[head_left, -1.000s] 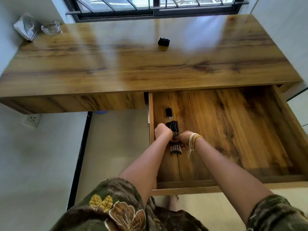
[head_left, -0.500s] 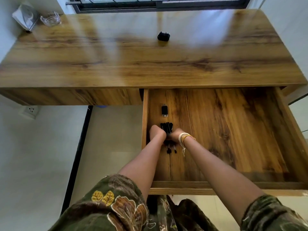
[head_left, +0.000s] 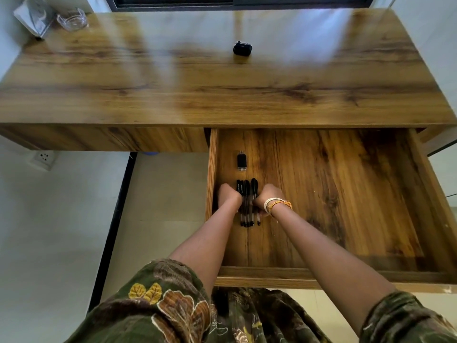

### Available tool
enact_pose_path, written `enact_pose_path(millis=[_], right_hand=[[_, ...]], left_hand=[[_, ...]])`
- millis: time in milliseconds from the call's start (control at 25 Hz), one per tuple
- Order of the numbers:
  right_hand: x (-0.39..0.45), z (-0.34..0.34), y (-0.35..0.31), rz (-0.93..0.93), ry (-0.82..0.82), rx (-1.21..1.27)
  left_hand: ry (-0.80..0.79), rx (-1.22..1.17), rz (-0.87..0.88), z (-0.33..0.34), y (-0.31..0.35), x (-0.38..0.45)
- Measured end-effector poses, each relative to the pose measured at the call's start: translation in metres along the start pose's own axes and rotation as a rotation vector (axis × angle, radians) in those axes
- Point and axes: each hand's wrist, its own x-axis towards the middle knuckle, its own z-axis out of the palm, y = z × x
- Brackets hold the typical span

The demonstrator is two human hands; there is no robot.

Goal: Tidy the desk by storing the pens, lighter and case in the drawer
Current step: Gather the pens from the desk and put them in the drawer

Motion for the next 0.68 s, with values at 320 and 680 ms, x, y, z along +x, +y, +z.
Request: enact_pose_path(millis=[320,680], right_hand=[[-0.003,-0.015,0.007,0.081,0.086,0.132],[-0.005,0.001,-0.004,0.062,0.123,0.141]], left_hand=[[-0.007,0.044,0.034,0.001,-0.003,0.004],[-0.003,0.044,0.042,0.001,-0.008,0.004]])
